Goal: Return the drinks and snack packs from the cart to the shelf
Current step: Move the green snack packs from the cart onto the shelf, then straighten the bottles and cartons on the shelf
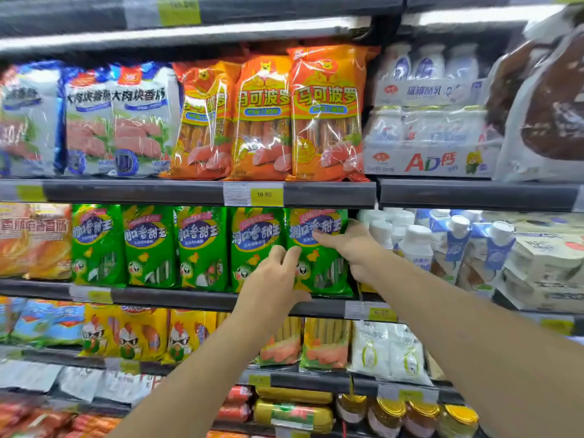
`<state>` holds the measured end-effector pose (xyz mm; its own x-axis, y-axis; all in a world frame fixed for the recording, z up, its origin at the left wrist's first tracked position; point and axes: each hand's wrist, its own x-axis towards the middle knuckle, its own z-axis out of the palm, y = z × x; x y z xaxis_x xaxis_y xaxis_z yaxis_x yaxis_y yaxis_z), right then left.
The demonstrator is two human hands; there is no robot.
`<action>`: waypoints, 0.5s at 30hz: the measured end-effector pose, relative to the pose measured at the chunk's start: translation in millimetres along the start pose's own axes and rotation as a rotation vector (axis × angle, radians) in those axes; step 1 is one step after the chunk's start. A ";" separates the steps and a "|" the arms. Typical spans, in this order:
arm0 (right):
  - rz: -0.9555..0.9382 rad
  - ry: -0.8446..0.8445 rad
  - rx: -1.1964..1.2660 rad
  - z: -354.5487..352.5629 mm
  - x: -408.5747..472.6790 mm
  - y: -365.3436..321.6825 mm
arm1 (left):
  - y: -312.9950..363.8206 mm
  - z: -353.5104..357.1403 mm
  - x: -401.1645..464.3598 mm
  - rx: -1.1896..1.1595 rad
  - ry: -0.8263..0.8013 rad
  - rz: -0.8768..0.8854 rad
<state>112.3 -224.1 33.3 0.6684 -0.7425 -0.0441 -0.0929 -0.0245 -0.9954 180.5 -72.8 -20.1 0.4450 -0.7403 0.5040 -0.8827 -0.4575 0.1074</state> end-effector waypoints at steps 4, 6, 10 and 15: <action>-0.022 0.026 -0.022 6.0 7.4 2.9 | 5.3 0.5 16.3 0.163 -0.049 0.057; -0.026 0.034 -0.055 6.9 12.2 7.4 | 7.2 2.2 23.9 0.207 -0.065 0.077; -0.050 0.068 -0.571 8.2 17.7 9.0 | 7.3 8.8 31.8 0.248 -0.058 0.082; -0.061 0.031 -1.072 9.7 5.8 -8.2 | 7.4 16.3 35.8 0.238 -0.035 0.064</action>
<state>124.1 -221.7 40.4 0.6758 -0.7368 0.0201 -0.6695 -0.6251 -0.4012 192.4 -110.7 -15.2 0.3981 -0.7863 0.4726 -0.8505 -0.5094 -0.1311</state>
